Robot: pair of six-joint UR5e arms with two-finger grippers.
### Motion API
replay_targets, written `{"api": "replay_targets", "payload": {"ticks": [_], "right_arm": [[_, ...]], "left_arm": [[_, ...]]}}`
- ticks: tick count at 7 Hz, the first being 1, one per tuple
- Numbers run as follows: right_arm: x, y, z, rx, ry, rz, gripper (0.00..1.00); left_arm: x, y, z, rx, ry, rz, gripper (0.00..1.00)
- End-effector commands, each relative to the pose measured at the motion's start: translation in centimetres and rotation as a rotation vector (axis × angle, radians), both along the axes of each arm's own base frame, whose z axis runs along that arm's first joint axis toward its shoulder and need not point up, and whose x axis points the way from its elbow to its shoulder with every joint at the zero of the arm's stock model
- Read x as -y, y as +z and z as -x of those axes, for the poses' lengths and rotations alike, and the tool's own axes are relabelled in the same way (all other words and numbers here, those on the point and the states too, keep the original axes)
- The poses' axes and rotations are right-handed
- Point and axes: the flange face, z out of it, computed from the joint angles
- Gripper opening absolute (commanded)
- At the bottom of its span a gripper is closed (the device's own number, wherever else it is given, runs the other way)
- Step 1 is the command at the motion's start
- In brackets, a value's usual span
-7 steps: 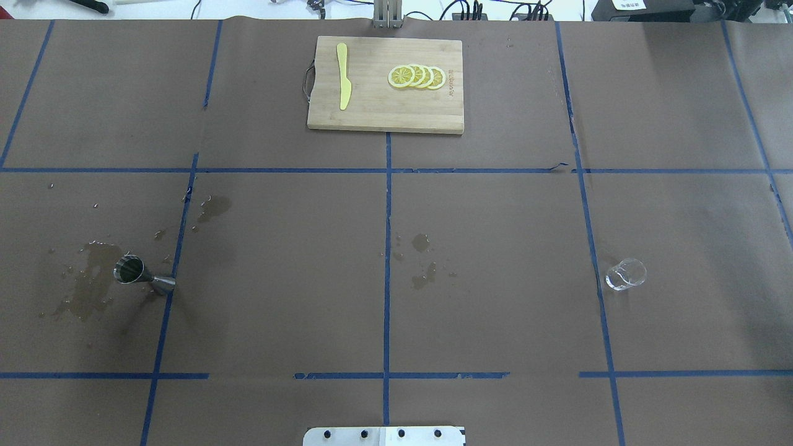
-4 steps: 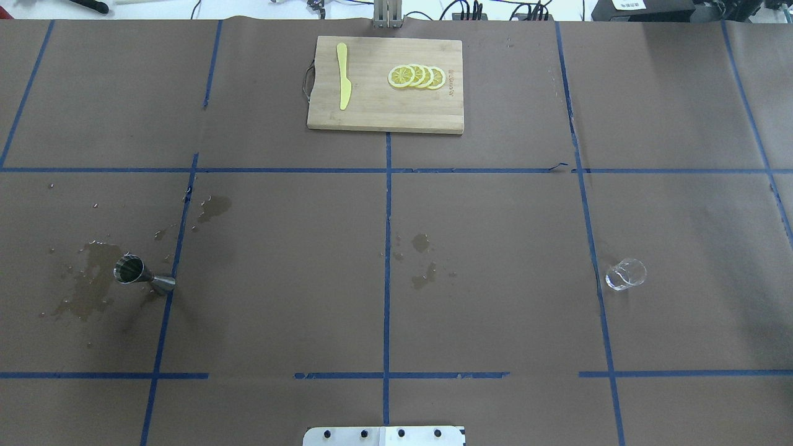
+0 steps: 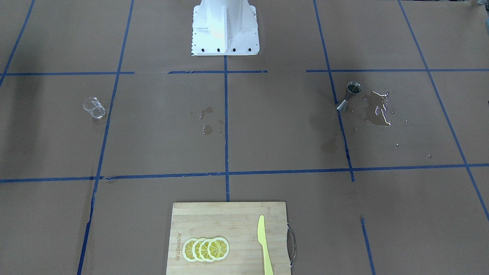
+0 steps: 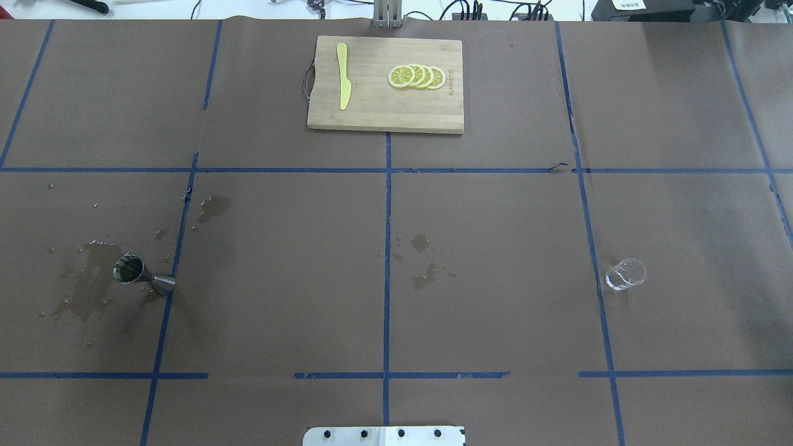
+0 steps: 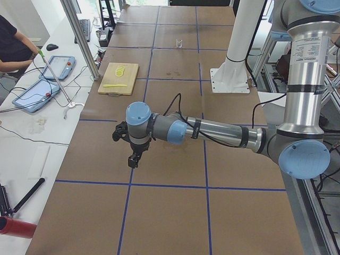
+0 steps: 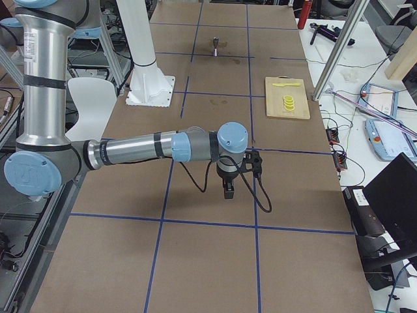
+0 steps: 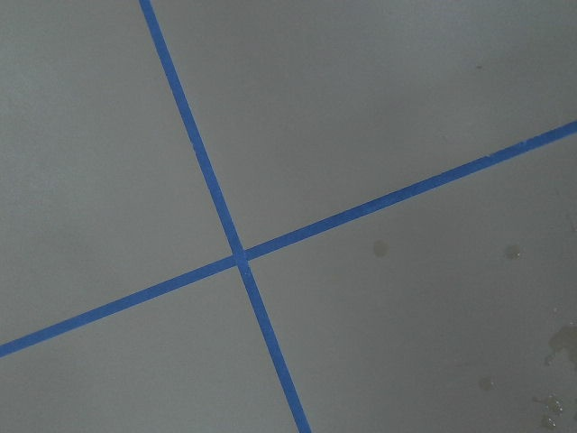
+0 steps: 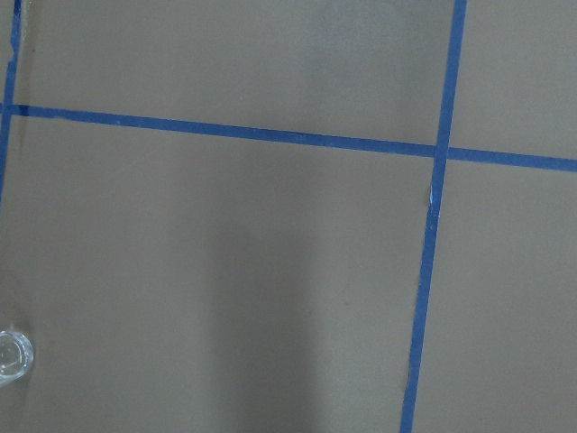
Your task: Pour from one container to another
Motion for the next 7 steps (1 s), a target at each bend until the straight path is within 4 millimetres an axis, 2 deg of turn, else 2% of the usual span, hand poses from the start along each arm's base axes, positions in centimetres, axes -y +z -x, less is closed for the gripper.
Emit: {"api": "replay_targets", "payload": {"ticks": [1, 2, 4, 6, 7], "right_arm": [[0.3, 0.5, 0.2, 0.021, -0.002, 0.014, 1.0], [0.4, -0.8, 0.2, 0.032, -0.001, -0.014, 1.0], [0.4, -0.9, 0.3, 0.04, -0.005, -0.02, 1.0], [0.4, -2.8, 0.2, 0.05, -0.004, -0.056, 1.0], [0.3, -2.6, 0.3, 0.05, -0.005, -0.05, 1.0]], "left_arm": [[-0.3, -0.8, -0.2, -0.002, 0.005, -0.018, 1.0], [-0.2, -0.8, -0.4, -0.002, 0.008, -0.021, 1.0], [0.0, -1.4, -0.5, -0.005, 0.011, -0.03, 1.0], [0.0, -2.0, -0.7, -0.033, 0.02, -0.047, 1.0], [0.2, -2.1, -0.8, -0.034, 0.02, -0.048, 1.0]]}}
